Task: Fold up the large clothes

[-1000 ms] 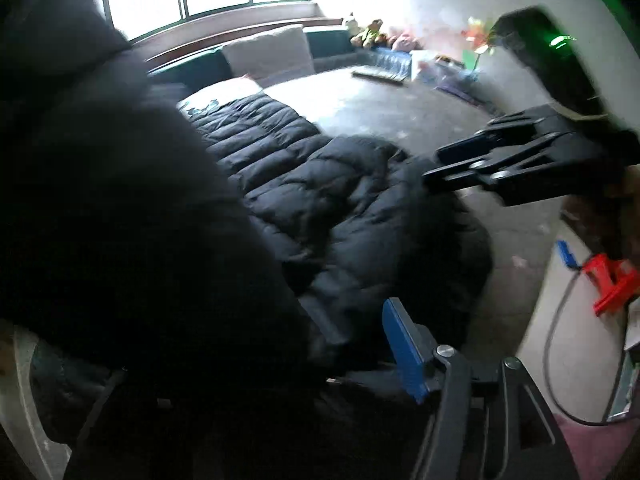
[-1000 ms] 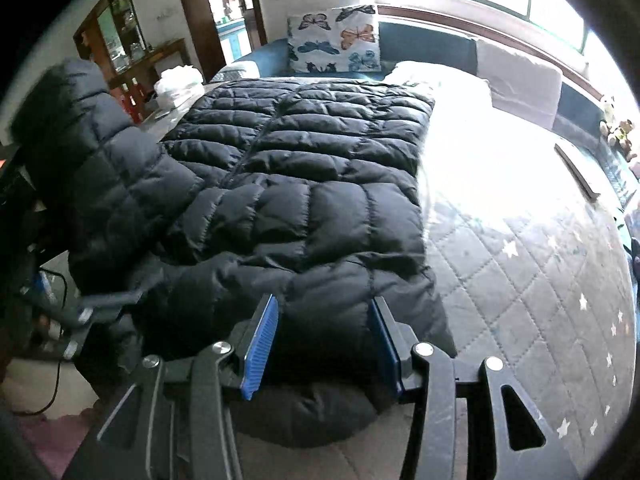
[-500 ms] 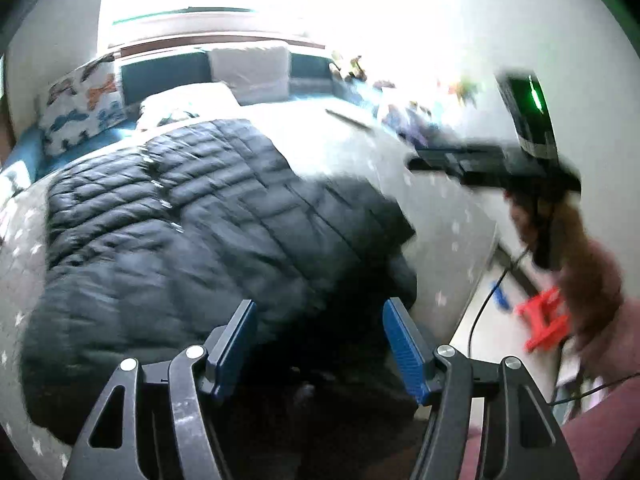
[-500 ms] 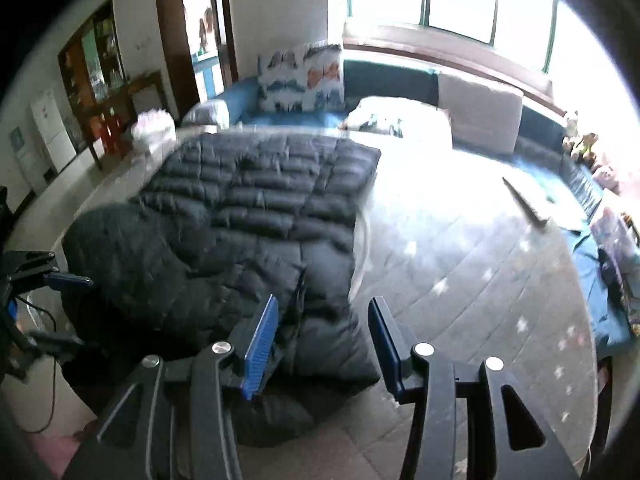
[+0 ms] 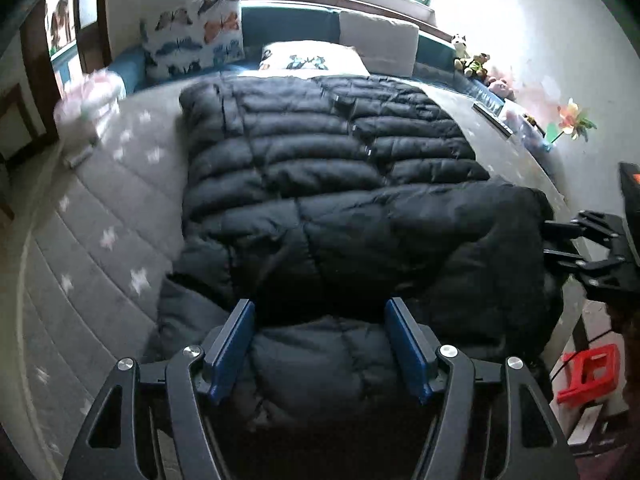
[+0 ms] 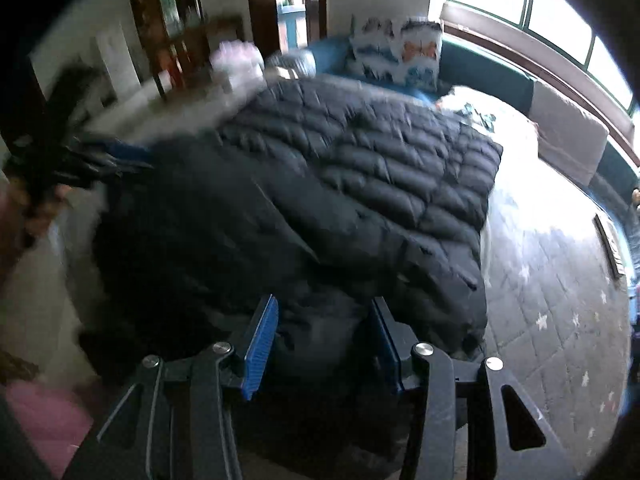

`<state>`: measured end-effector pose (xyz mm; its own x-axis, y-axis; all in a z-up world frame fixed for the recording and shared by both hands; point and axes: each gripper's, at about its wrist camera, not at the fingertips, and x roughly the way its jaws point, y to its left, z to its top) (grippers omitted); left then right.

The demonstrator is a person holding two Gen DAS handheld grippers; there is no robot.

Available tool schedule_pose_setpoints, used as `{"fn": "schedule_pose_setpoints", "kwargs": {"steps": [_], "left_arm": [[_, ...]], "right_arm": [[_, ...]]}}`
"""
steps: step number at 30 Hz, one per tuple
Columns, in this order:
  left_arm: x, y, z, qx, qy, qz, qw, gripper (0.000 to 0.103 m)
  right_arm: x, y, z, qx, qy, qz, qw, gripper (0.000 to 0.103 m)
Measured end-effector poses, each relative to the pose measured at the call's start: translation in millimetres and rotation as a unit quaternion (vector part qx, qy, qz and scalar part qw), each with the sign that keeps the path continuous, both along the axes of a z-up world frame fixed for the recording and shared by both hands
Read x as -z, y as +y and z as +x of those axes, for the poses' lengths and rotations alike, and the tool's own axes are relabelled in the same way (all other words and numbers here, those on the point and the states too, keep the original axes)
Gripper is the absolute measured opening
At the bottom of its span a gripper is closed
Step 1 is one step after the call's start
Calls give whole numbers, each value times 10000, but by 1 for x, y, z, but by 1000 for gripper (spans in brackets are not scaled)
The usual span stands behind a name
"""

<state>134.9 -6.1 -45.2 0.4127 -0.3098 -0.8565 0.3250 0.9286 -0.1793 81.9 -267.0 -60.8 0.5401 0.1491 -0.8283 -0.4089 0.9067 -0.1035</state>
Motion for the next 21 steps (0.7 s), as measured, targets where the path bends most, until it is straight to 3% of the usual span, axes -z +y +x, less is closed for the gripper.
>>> {"fn": "schedule_pose_setpoints", "kwargs": {"steps": [4, 7, 14, 17, 21], "left_arm": [[24, 3, -6, -50, 16, -157, 9999, 71], [32, 2, -5, -75, 105, -47, 9999, 71], [-29, -13, -21, 184, -142, 122, 9997, 71], [-39, -33, -22, 410, -306, 317, 9982, 71], [-38, -52, -16, 619, -317, 543, 9961, 71]], "right_arm": [[28, -21, 12, 181, 379, 393, 9983, 50], [27, -17, 12, 151, 363, 208, 9990, 50], [-24, -6, 0, 97, 117, 5, 9999, 51], [-37, 6, 4, -68, 19, 10, 10000, 52], [-30, 17, 19, -155, 64, -45, 9998, 52]]}}
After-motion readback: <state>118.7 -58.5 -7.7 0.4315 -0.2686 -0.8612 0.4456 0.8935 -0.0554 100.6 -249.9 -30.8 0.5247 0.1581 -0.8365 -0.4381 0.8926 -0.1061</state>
